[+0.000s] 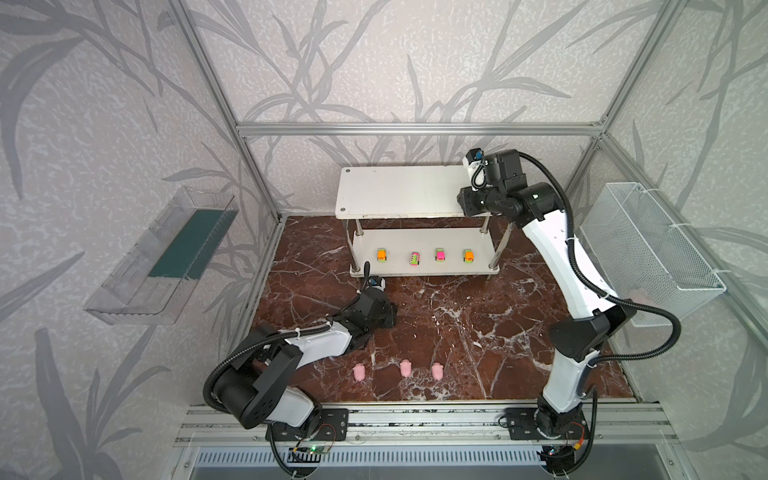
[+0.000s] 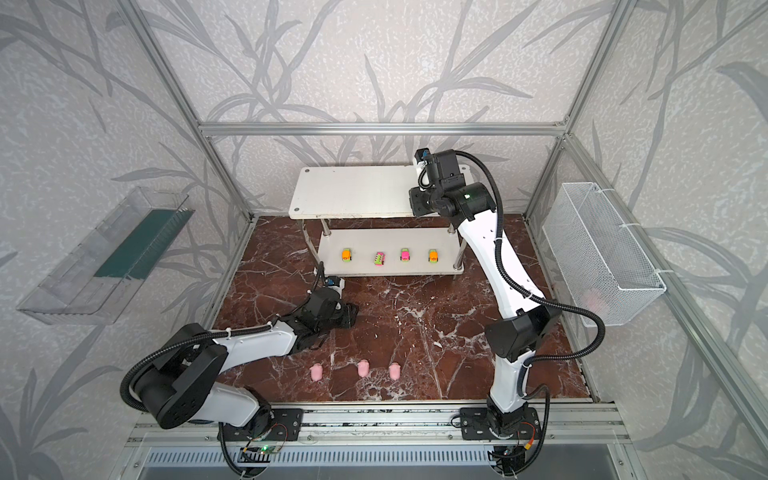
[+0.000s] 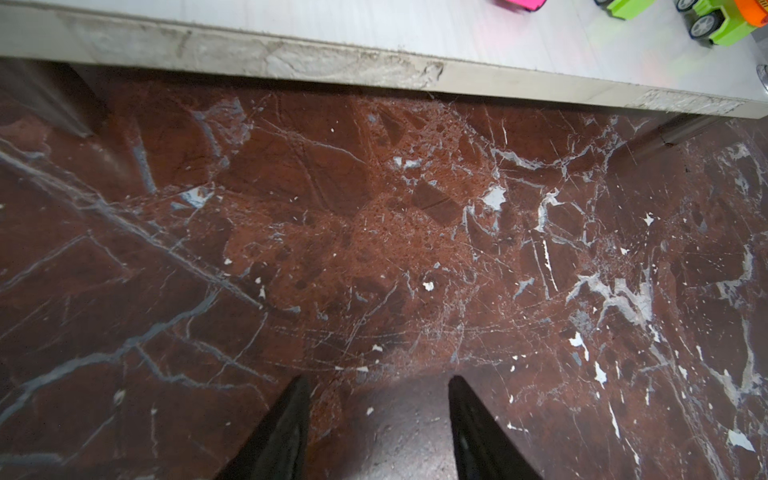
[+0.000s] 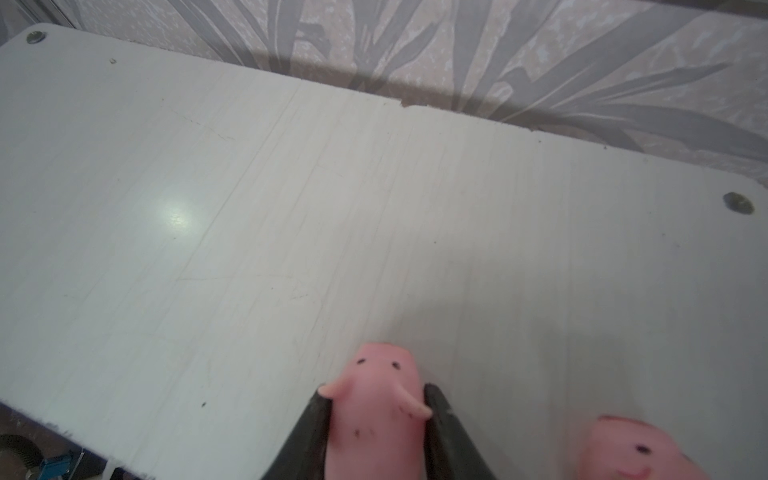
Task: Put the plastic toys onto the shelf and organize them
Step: 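Lower the pig onto the top shelf beside the other pig and open the right gripper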
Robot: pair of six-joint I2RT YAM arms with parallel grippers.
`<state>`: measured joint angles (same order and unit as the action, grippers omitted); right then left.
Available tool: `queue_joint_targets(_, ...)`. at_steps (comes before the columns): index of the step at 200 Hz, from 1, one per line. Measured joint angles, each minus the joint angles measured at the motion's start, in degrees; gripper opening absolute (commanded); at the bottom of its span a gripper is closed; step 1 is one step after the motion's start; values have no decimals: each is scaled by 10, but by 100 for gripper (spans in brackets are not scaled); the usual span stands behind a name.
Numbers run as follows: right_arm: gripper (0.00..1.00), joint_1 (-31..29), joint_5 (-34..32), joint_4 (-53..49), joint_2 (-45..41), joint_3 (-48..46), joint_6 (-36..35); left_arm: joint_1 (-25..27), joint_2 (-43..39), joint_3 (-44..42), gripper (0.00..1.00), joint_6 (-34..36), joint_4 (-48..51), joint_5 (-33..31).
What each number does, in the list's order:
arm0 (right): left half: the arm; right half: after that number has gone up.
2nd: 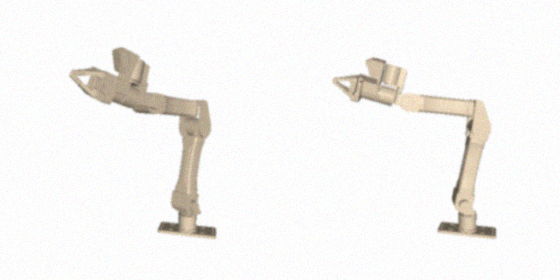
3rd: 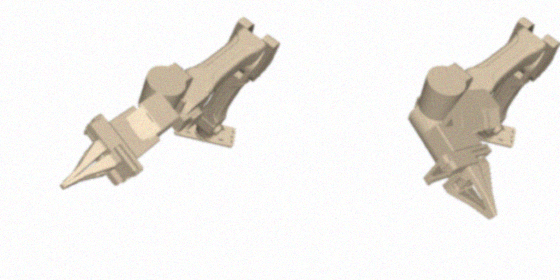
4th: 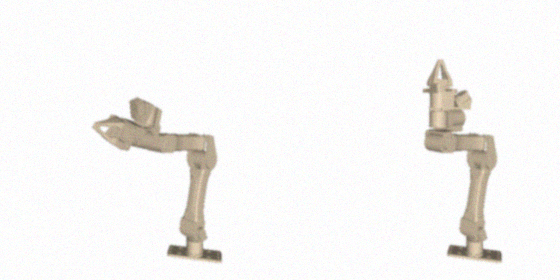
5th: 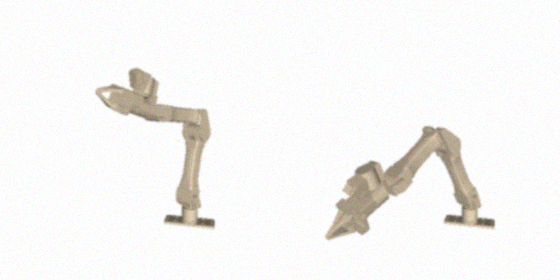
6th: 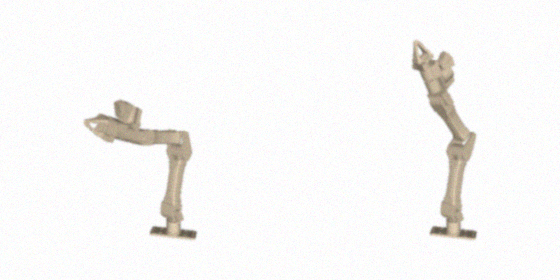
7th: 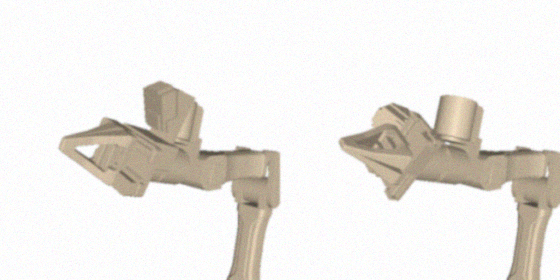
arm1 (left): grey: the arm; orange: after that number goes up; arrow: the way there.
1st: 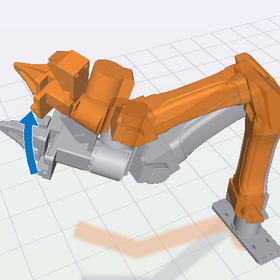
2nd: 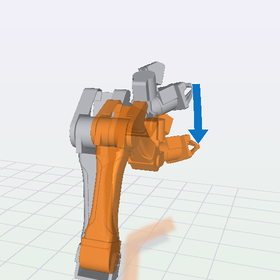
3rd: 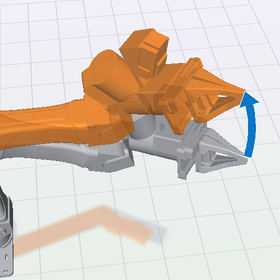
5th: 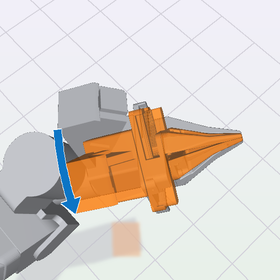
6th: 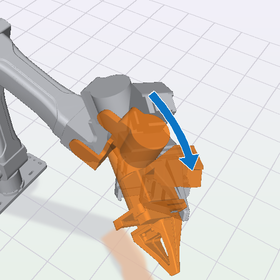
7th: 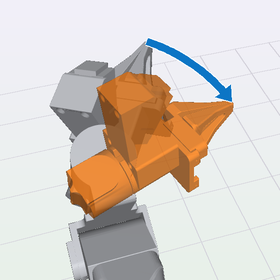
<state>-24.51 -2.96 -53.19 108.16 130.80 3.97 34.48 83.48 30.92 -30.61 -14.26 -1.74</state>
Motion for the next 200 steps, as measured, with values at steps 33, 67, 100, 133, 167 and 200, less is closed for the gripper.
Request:
queue_joint_targets(33, 40, 2, 0, -8, 10, 15, 0, -1, 2, 0, 53, 0, -2, 2)
queue_joint_targets(67, 47, 2, -1, -13, 12, 20, 0, -1, 6, 0, 53, 0, -5, 3)
queue_joint_targets(100, 53, 3, -1, -16, 12, 29, 0, -2, 7, 0, 53, 0, -7, 3)
queue_joint_targets(133, 57, 3, 0, -21, 13, 51, -2, -4, 10, 0, 53, 0, -8, 4)
queue_joint_targets(167, 59, 3, 3, -24, 16, 103, -7, -4, 12, 2, 53, 0, -8, 4)
queue_joint_targets(200, 59, 5, 14, -3, 7, 106, -10, -4, 12, 6, 53, 0, -9, 4)
